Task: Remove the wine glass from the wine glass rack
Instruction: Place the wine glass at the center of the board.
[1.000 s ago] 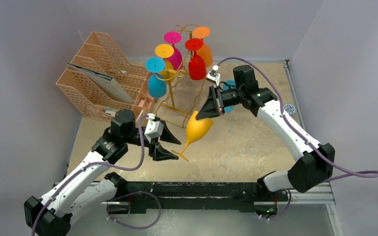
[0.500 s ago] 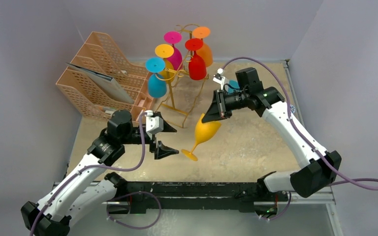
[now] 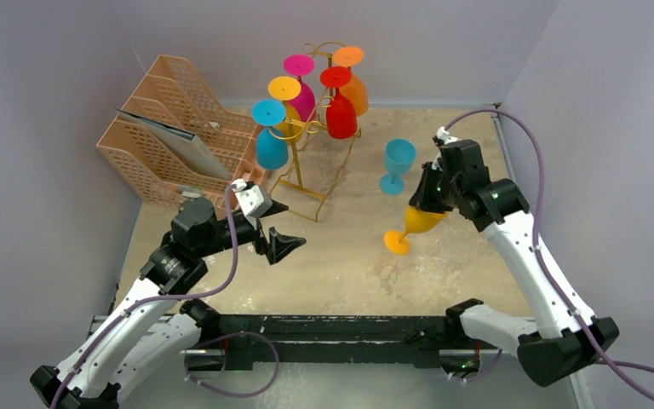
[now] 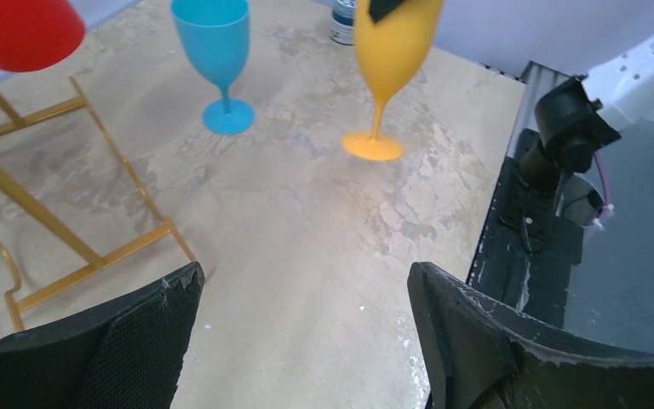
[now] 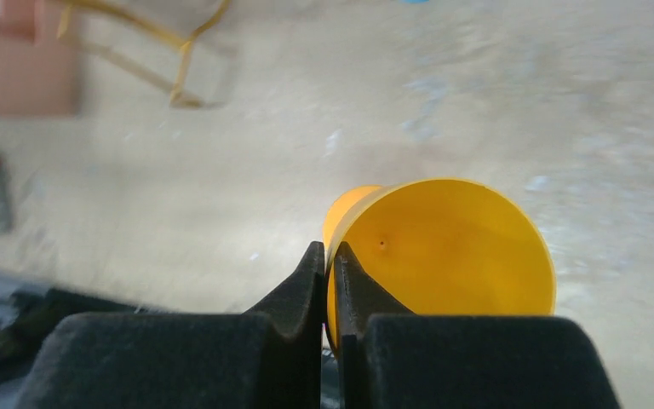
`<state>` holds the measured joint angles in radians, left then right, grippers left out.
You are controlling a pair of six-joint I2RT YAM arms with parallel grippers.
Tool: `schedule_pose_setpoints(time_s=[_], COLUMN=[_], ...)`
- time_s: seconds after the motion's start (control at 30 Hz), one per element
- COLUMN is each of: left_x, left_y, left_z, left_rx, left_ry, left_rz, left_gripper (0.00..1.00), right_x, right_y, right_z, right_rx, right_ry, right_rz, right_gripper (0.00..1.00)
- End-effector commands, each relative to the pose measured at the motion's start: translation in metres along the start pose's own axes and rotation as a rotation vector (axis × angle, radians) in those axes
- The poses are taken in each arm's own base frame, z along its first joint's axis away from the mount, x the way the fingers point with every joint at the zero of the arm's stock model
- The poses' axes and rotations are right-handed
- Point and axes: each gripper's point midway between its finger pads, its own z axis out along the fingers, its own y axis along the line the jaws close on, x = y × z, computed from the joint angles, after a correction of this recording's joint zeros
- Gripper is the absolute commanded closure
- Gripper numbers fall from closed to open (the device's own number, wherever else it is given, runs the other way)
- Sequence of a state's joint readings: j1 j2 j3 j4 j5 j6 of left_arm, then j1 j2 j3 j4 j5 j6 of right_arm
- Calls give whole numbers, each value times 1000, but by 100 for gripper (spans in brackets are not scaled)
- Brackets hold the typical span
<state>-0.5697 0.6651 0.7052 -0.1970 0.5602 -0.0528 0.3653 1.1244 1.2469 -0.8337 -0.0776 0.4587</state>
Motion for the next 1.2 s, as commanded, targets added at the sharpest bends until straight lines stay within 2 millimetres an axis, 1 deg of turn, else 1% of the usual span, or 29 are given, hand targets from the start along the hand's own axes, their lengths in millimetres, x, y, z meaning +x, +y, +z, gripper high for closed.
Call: schedule_pose_setpoints(time_s=[0.0,0.1,0.17,0.23,0.37,0.47,0.57,0.6,0.7,0.77,0.83,0.93,1.17], left_x=[-15,-14,-13,-13,-11,-4,0,-1,-4,-8,-10,-13,-23], left_y=[17,17,18,19,19,20,25,28,32,35,39,51,67], left_z=[-4,-3,-3,-3,-4,-5,-7,-7,-7,-6,-6,-5,-6], left_rx=[-119,-123,-127,-131,-136,-140,-172,-186,-210,-219,-241,-295,-374], left_ry=[-52,-50,-47,-46,-27,8,23,21,10,0,-8,-19,-58], left_rz=[-61,-71,-77,-77,-73,-67,-67,-70,-65,-58,-54,-48,-10], left_gripper=[12,11,10,10,9,9,9,9,8,8,8,7,7], right_x=[-26,-34,-38,-48,-76,-96,-117,-122,-135,-144,-149,-152,-161], right_y=[-62,-79,-81,-80,-82,-80,-84,-90,-100,-98,-95,-97,-105], right_z=[-9,-12,-10,-3,10,25,43,50,71,82,91,102,117], right_rx=[340,446,461,454,485,504,524,523,448,420,401,405,438], right_ry=[-203,-258,-283,-320,-395,-417,-423,-411,-340,-331,-329,-322,-325], right_rz=[54,102,127,117,68,8,-31,-16,72,67,57,57,19], right_gripper=[100,100,100,100,100,100,100,100,100,100,100,100,100])
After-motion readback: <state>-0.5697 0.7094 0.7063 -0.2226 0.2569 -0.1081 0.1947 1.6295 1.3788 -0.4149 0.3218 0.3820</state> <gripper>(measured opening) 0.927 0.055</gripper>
